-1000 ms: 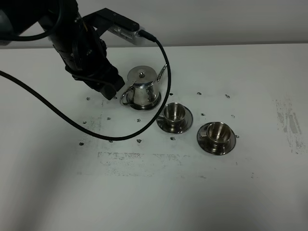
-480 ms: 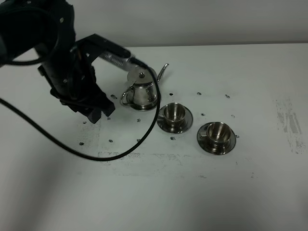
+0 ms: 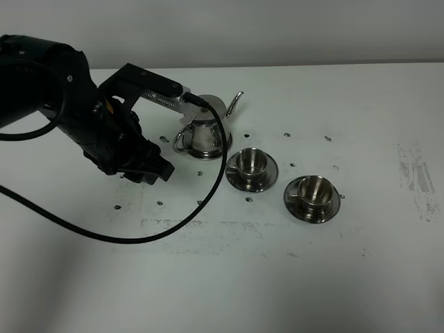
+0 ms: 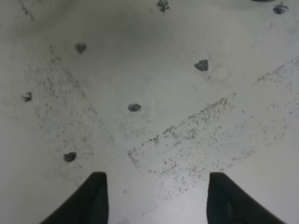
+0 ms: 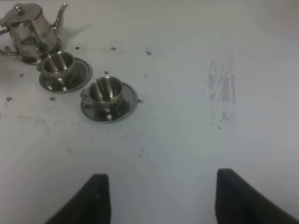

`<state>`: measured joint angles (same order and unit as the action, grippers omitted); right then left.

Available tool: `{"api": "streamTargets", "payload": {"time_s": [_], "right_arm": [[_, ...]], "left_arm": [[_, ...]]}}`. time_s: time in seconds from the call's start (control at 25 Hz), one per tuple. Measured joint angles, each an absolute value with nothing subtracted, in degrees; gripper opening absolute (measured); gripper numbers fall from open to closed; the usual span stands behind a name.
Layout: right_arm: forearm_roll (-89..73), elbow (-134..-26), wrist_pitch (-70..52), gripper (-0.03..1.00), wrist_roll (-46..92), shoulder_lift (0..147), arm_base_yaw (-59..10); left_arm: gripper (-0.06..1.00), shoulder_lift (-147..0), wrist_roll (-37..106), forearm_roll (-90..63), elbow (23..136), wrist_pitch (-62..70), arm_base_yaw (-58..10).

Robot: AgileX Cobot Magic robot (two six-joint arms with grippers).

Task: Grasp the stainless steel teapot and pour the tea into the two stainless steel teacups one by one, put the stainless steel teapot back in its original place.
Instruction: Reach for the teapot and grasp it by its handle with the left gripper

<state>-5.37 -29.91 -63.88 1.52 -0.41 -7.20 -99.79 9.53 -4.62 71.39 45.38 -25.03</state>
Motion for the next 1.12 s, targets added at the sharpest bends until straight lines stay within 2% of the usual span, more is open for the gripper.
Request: {"api": "streamTargets", "payload": {"time_s": [0.28,0.8,1.12], "right_arm": [[-5.4,-29.9,-63.9,0.48,1.5,-0.4,-7.2],[-5.4,-29.9,-63.9,0.48,1.5,-0.4,-7.2],[-5.4,-29.9,-63.9,0.48,1.5,-0.4,-7.2]], "left_arm": [[0.47,-105.7,6.8,-3.9,77.4,48.4,-24.9],[0.47,-124.1,10.3,2.7,106.6,68.0,-24.9],[0.47,-130.4,11.9,2.9,112.9,68.4,-24.9]]}}
